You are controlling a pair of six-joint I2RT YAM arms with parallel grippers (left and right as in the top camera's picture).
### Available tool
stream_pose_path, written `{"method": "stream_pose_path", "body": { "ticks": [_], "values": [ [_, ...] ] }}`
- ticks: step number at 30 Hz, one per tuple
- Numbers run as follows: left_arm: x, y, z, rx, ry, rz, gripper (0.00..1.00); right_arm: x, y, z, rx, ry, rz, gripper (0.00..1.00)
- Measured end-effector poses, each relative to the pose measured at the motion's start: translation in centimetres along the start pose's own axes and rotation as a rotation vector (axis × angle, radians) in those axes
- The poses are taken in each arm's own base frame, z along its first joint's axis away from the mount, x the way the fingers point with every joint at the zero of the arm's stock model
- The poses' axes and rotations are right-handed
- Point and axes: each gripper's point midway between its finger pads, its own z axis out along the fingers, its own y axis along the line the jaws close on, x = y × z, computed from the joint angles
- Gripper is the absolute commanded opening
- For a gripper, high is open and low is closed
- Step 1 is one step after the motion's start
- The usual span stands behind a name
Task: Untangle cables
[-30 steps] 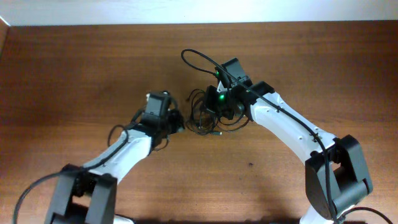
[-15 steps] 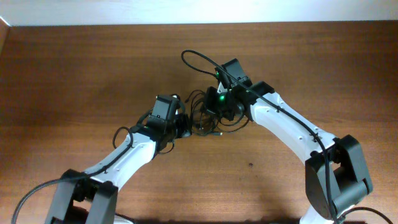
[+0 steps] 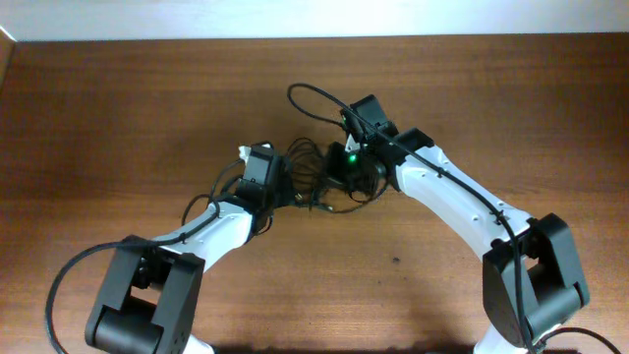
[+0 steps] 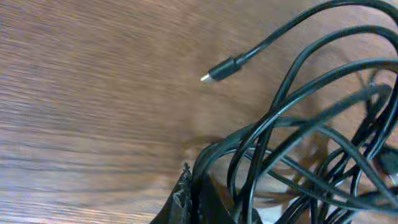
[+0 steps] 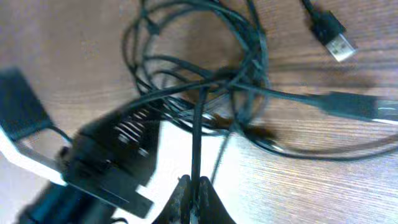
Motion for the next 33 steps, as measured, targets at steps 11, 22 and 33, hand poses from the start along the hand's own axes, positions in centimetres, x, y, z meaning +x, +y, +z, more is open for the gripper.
{"method": "stream_pose_path", "body": {
  "ticks": [11,22,33],
  "values": [
    [-6.8,-6.5,-12.8,0.477,-0.231,0.255,0.0,-2.4,-6.6,-9.9,0.033,-0.036,0.075,0.6],
    [-4.2,-10.3,-15.5,0.758,-0.2,0.495,0.0,0.4,5.4,-9.9,-0.178,-0.185,-0.328,0.53],
    [-10.3,-3.1,-23.6,0.579,-0.478,0.252,0.0,-2.4,-5.9,-8.2,0.257,-0.195,0.052,0.04]
  ]
}}
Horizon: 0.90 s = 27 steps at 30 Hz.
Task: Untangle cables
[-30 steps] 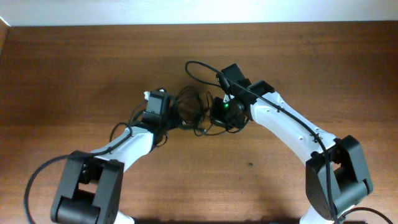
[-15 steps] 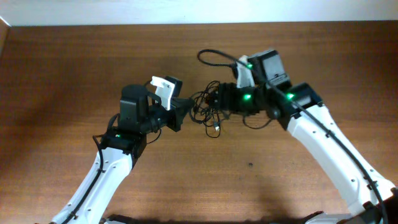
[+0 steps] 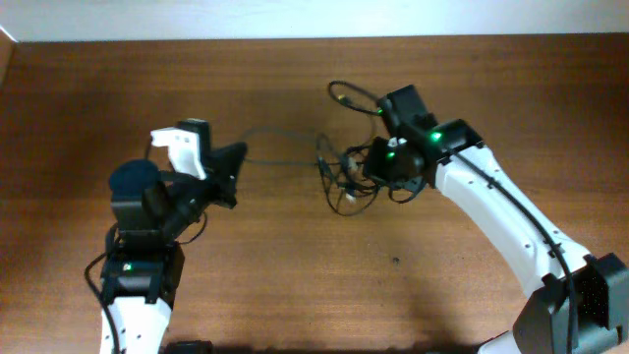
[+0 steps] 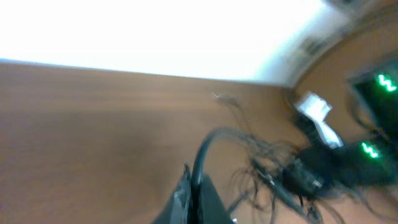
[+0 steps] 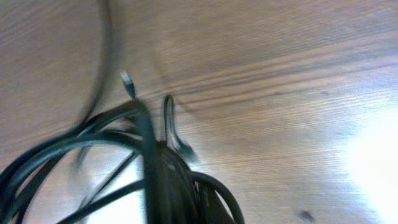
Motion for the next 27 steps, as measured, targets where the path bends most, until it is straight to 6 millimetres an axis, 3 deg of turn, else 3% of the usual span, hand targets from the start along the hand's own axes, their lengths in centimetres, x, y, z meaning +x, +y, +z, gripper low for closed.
{"method": "stream_pose_path", "body": {
  "ticks": [1,2,7,8,9,10,11,12,13,15,16,17,18,22,23,24,25,27],
  "values": [
    [0.3,2.7,-1.1,-0.151,-0.005,-0.118,0.0,-0.3,-1.6,-0.1,0.03,0.02,0.04,0.04],
    [1.6,4.7,-1.6,-0.263,0.023,-0.232,0.0,-0.2,-1.8,-0.2,0.023,0.037,0.042,0.04],
    [4.8,10.0,-1.3,-0.496,0.071,-0.47,0.0,0.3,-1.5,-0.4,-0.04,0.086,-0.099,0.04],
    [5.2,10.5,-1.1,-0.519,0.076,-0.498,0.04,0.5,0.3,-1.0,-0.149,0.098,-0.167,0.04],
    [5.9,10.9,-0.7,-0.528,0.095,-0.526,0.16,0.6,2.0,-1.8,-0.246,0.093,-0.233,0.04],
    [6.7,10.6,0.0,-0.508,0.128,-0.546,0.49,0.7,3.5,-2.6,-0.332,0.081,-0.309,0.04],
    [7.7,10.0,1.0,-0.474,0.177,-0.555,0.73,1.1,5.5,-3.7,-0.446,0.069,-0.417,0.04],
    [8.4,9.3,1.7,-0.443,0.21,-0.548,0.87,2.0,7.0,-4.7,-0.546,0.07,-0.533,0.04],
    [9.1,8.2,2.7,-0.386,0.252,-0.536,0.89,3.1,8.4,-5.4,-0.621,0.067,-0.637,0.04],
    [8.1,6.6,3.8,-0.271,0.244,-0.465,0.93,5.0,9.7,-6.2,-0.72,0.074,-0.799,0.04],
    [6.4,4.6,4.5,-0.136,0.214,-0.384,0.89,5.5,10.1,-6.5,-0.751,0.072,-0.848,0.04],
    [5.2,3.0,4.8,-0.028,0.188,-0.312,0.72,5.7,10.2,-6.6,-0.765,0.073,-0.864,0.06],
    [4.5,1.7,4.9,0.046,0.178,-0.26,0.67,6.2,10.5,-7.1,-0.81,0.085,-0.88,0.08],
    [6.2,-2.7,5.6,0.192,0.237,-0.06,0.8,7.0,11.0,-8.1,-0.887,0.11,-0.897,0.09],
    [7.6,-2.3,6.0,0.125,0.28,-0.043,0.63,7.1,11.0,-8.1,-0.893,0.112,-0.898,0.14],
    [9.0,0.0,6.1,-0.019,0.327,-0.054,0.29,7.1,10.9,-8.1,-0.89,0.117,-0.893,0.2],
    [10.9,3.5,5.1,-0.236,0.386,-0.131,0.1,7.2,10.8,-8.0,-0.883,0.12,-0.893,0.25],
    [13.4,10.0,0.9,-0.671,0.416,-0.33,0.0,6.6,9.6,-6.7,-0.769,0.125,-0.848,0.29]
  ]
}}
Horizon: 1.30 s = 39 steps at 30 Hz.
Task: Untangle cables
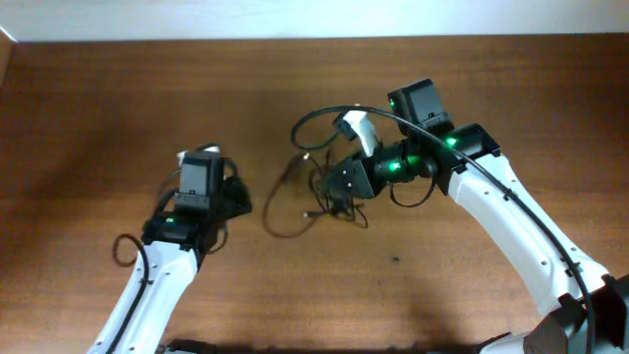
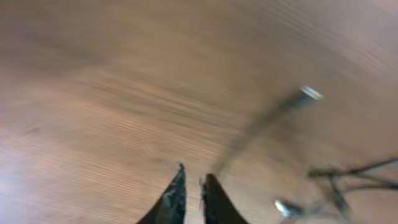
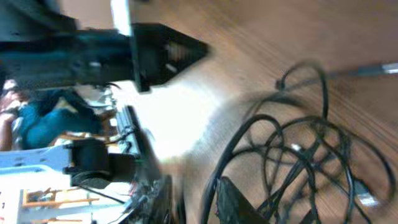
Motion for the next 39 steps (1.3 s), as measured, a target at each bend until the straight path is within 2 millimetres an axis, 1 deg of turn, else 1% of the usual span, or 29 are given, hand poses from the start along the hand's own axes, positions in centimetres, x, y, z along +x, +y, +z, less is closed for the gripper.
{"method": "stream_pose_path", "body": {
  "ticks": [1,2,3,4,5,6,7,8,9,11,13,14,15,16,19,21,22,24,25,26,27,28,30,32,33,34,36,38,39],
  "values": [
    [-0.5,2.5,-0.1,-0.102,-0.025,-0.1,0.01,0.4,-1.4,-0.1,0.083,0.015,0.048,0.42],
    [-0.9,4.0,-0.2,-0.154,-0.046,-0.174,0.06,1.5,-3.7,-0.5,0.226,0.043,0.153,0.51],
    [-1.5,5.6,-0.3,-0.199,-0.074,-0.253,0.22,2.4,-5.8,-1.2,0.359,0.058,0.221,0.59],
    [-1.9,6.6,-0.5,-0.223,-0.091,-0.306,0.33,3.2,-8.0,-2.3,0.51,0.059,0.303,0.61],
    [-2.0,7.1,-0.5,-0.226,-0.093,-0.343,0.56,3.4,-8.8,-2.7,0.563,0.056,0.323,0.63],
    [-1.8,6.7,-0.4,-0.196,-0.075,-0.364,0.96,3.8,-9.2,-3.1,0.602,0.059,0.35,0.63],
    [-1.5,6.1,-0.2,-0.16,-0.051,-0.368,0.99,4.4,-9.2,-3.2,0.612,0.074,0.385,0.65],
    [-1.1,5.0,-0.1,-0.1,-0.014,-0.377,1.0,5.3,-9.2,-3.4,0.624,0.098,0.43,0.74],
    [-0.6,3.7,0.0,-0.034,0.028,-0.381,0.99,6.3,-9.0,-3.6,0.635,0.13,0.471,0.79],
    [0.4,1.3,-0.2,0.092,0.109,-0.347,1.0,7.0,-9.1,-3.6,0.644,0.149,0.507,0.83],
    [3.0,-0.5,-0.7,0.165,0.232,-0.288,0.85,7.2,-9.1,-3.7,0.653,0.158,0.517,0.85],
    [4.8,-0.9,-1.1,0.165,0.308,-0.291,0.68,7.3,-9.2,-3.8,0.661,0.158,0.52,0.85],
    [6.8,-1.1,-1.7,0.144,0.39,-0.316,0.61,7.4,-9.3,-3.8,0.665,0.16,0.521,0.85],
    [9.0,-1.6,-2.3,0.117,0.473,-0.338,0.6,7.4,-9.4,-3.9,0.673,0.159,0.52,0.85],
    [12.6,-4.5,-3.5,0.065,0.578,-0.437,0.59,7.4,-9.5,-4.0,0.684,0.16,0.519,0.85],
    [13.9,-4.9,-3.5,-0.034,0.54,-0.509,0.38,7.4,-9.6,-4.1,0.688,0.16,0.519,0.85],
    [13.9,-4.9,-3.2,-0.069,0.496,-0.533,0.31,7.5,-9.6,-4.1,0.69,0.16,0.518,0.86],
    [13.2,-5.5,-1.3,-0.109,0.388,-0.567,0.16,7.5,-9.6,-4.1,0.692,0.16,0.519,0.86],
    [13.0,-6.1,0.2,-0.107,0.364,-0.574,0.38,7.5,-9.6,-4.1,0.692,0.161,0.519,0.86],
    [14.0,-5.6,2.0,-0.168,0.379,-0.575,0.43,7.5,-9.6,-4.1,0.692,0.162,0.52,0.86],
    [15.0,-4.8,3.1,-0.227,0.396,-0.569,0.18,7.5,-9.7,-4.1,0.692,0.162,0.519,0.86],
    [15.7,-4.2,3.9,-0.265,0.408,-0.562,0.0,7.5,-9.7,-4.1,0.692,0.162,0.52,0.86],
    [16.3,-3.9,4.8,-0.292,0.413,-0.564,0.0,7.5,-9.7,-4.1,0.692,0.163,0.52,0.86],
    [16.2,-3.9,4.8,-0.292,0.412,-0.564,0.0,7.6,-9.6,-4.1,0.692,0.166,0.522,0.86],
    [16.1,-3.9,4.8,-0.288,0.413,-0.553,0.0,7.8,-9.6,-4.1,0.693,0.172,0.525,0.91],
    [14.6,-3.9,4.4,-0.245,0.396,-0.508,0.0,8.0,-9.5,-4.1,0.691,0.182,0.535,0.93],
    [9.4,-5.5,1.9,-0.082,0.286,-0.487,0.0,8.1,-8.5,-3.5,0.625,0.194,0.556,0.93],
    [3.8,-6.7,-3.0,0.101,0.124,-0.521,0.0,8.5,-6.7,-1.5,0.459,0.205,0.59,0.93],
    [2.8,-6.8,-4.3,0.142,0.086,-0.526,0.0,8.6,-5.9,0.2,0.336,0.2,0.599,0.92]
  ]
}}
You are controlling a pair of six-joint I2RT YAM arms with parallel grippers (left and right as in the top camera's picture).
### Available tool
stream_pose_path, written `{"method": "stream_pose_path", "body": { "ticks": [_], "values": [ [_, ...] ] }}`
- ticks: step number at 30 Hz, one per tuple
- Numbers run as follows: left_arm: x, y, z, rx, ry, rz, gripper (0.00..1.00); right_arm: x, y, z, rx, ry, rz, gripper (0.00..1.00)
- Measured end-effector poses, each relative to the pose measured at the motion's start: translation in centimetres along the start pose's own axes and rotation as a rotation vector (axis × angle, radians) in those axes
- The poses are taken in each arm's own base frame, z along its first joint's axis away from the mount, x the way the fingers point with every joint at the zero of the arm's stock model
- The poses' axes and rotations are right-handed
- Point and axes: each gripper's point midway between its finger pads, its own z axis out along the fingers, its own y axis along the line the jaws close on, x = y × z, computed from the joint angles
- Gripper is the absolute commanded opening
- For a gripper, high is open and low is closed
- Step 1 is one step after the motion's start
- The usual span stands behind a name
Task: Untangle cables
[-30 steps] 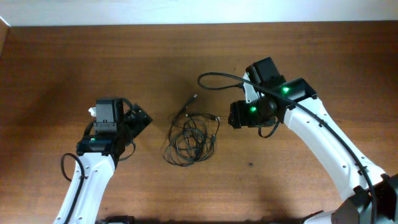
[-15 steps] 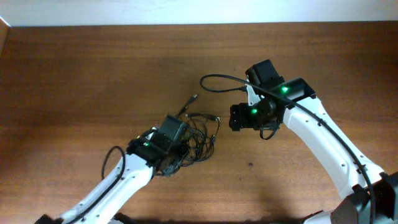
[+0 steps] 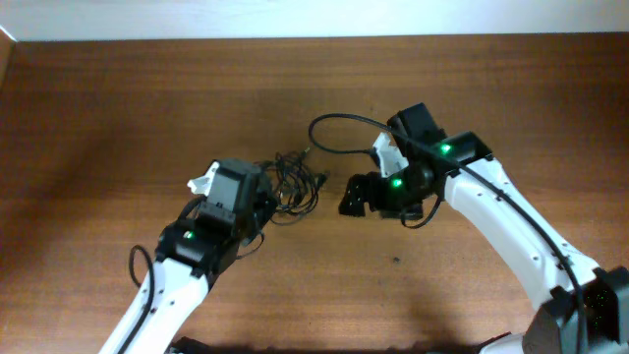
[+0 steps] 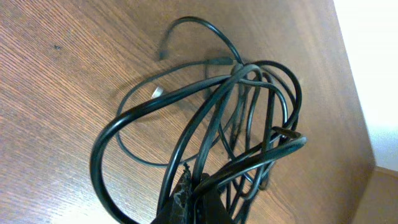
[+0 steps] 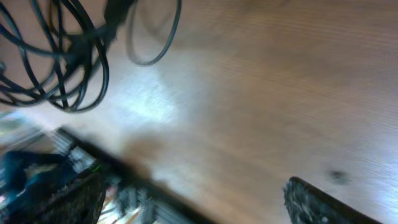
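A tangle of thin black cables (image 3: 295,182) lies on the wooden table just left of centre. In the left wrist view the cables (image 4: 236,106) form several crossing loops with small plugs at their ends. My left gripper (image 3: 265,202) is at the tangle's left side. It (image 4: 194,190) is shut on a few strands of it. My right gripper (image 3: 352,197) stands open just right of the tangle and does not touch it. Its fingers (image 5: 311,202) are wide apart with only bare wood between them, and the cables (image 5: 62,68) show at the upper left.
The brown table (image 3: 118,108) ends in a pale strip along its far side. A black loop (image 3: 339,120) arcs above the right wrist, behind the tangle. A small dark speck (image 3: 396,261) marks the wood near the front.
My left gripper was shut on nothing left of the cables; now it is shut on the tangle. The right gripper, then at the tangle, now stands open beside it.
Both grippers were shut on strands in the middle of the tangle. Then the left one held a strand stretched far to the left while the right held the bundle. After that the left was empty. Now the left holds the tangle and the right is open.
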Motion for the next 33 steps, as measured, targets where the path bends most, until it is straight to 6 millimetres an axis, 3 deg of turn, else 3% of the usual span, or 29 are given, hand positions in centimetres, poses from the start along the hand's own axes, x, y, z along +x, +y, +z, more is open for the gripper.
{"method": "stream_pose_path", "body": {
  "ticks": [3,7,8,9,10,11,12,13,14,15,16,17,18,20,21,23,24,25,28,30,31,32,33],
  "values": [
    [-0.4,-0.9,-1.9,0.066,-0.025,0.001,0.0,1.0,2.3,2.9,-0.217,0.041,-0.031,0.92],
    [-0.4,-1.0,-2.0,0.07,-0.022,0.001,0.0,-0.9,5.4,3.0,-0.318,-0.027,-0.038,0.91],
    [-0.3,-1.1,-2.0,0.076,-0.017,0.001,0.0,-1.2,6.2,3.5,-0.302,-0.047,-0.026,0.81],
    [-0.1,-1.7,-2.1,0.106,-0.001,0.002,0.0,-1.1,6.6,4.7,-0.24,-0.069,0.016,0.64],
    [0.2,-3.3,-2.3,0.176,0.025,0.006,0.0,-1.8,6.2,5.5,-0.159,-0.135,0.086,0.5],
    [0.7,-5.1,-2.6,0.258,0.058,0.021,0.0,-2.5,5.6,5.7,-0.1,-0.192,0.147,0.47],
    [0.9,-6.1,-3.1,0.31,0.078,0.03,0.0,-2.5,3.7,5.7,-0.014,-0.214,0.222,0.41],
    [0.7,-6.6,-4.2,0.355,0.084,0.03,0.0,-2.7,0.4,5.2,0.11,-0.254,0.319,0.41],
    [-0.5,-7.1,-6.4,0.423,0.048,0.015,0.0,-3.5,-2.8,4.0,0.204,-0.311,0.409,0.35],
    [-2.5,-7.4,-9.9,0.514,-0.035,-0.009,0.0,-4.3,-4.9,2.9,0.257,-0.357,0.457,0.29],
    [-3.3,-7.4,-11.6,0.556,-0.071,-0.016,0.0,-4.4,-6.8,2.0,0.298,-0.369,0.51,0.34],
    [-4.5,-6.7,-12.7,0.566,-0.122,-0.037,0.0,-4.9,-9.2,0.6,0.309,-0.374,0.546,0.48],
    [-5.3,-6.2,-13.7,0.572,-0.164,-0.036,0.0,-5.4,-9.6,0.2,0.295,-0.371,0.519,0.53],
    [-4.8,-7.1,-12.7,0.573,-0.173,0.206,0.0,-4.9,-4.8,1.1,0.068,-0.239,0.197,0.55],
    [-4.3,-7.4,-11.7,0.568,-0.159,0.341,0.0,-4.4,-1.4,0.4,-0.078,-0.214,0.024,0.63],
    [-1.5,-8.6,-8.1,0.63,-0.003,0.667,0.0,-3.7,4.8,-4.0,-0.3,-0.306,-0.265,0.68],
    [-0.3,-10.6,-8.2,0.774,0.031,0.808,0.0,-3.4,6.7,-5.8,-0.345,-0.359,-0.356,0.68],
    [0.1,-11.7,-8.2,0.848,0.038,0.862,0.0,-3.6,6.9,-6.0,-0.331,-0.383,-0.36,0.68],
    [1.7,-13.0,-9.1,1.011,0.107,0.947,0.0,-4.1,8.5,-3.9,-0.222,-0.435,-0.343,0.68],
    [2.8,-13.9,-10.6,1.104,0.127,0.984,0.0,-4.5,7.0,-2.2,-0.058,-0.473,-0.216,0.61],
    [3.2,-14.7,-12.3,1.196,0.118,1.02,0.0,-4.9,3.7,-1.6,0.097,-0.503,-0.037,0.59],
    [3.4,-15.1,-13.7,1.26,0.118,1.044,0.0,-5.1,0.4,-2.3,0.213,-0.539,0.117,0.58],
    [3.4,-15.3,-14.8,1.307,0.119,1.056,0.0,-5.4,-1.2,-3.0,0.253,-0.566,0.187,0.58]
  ]
}}
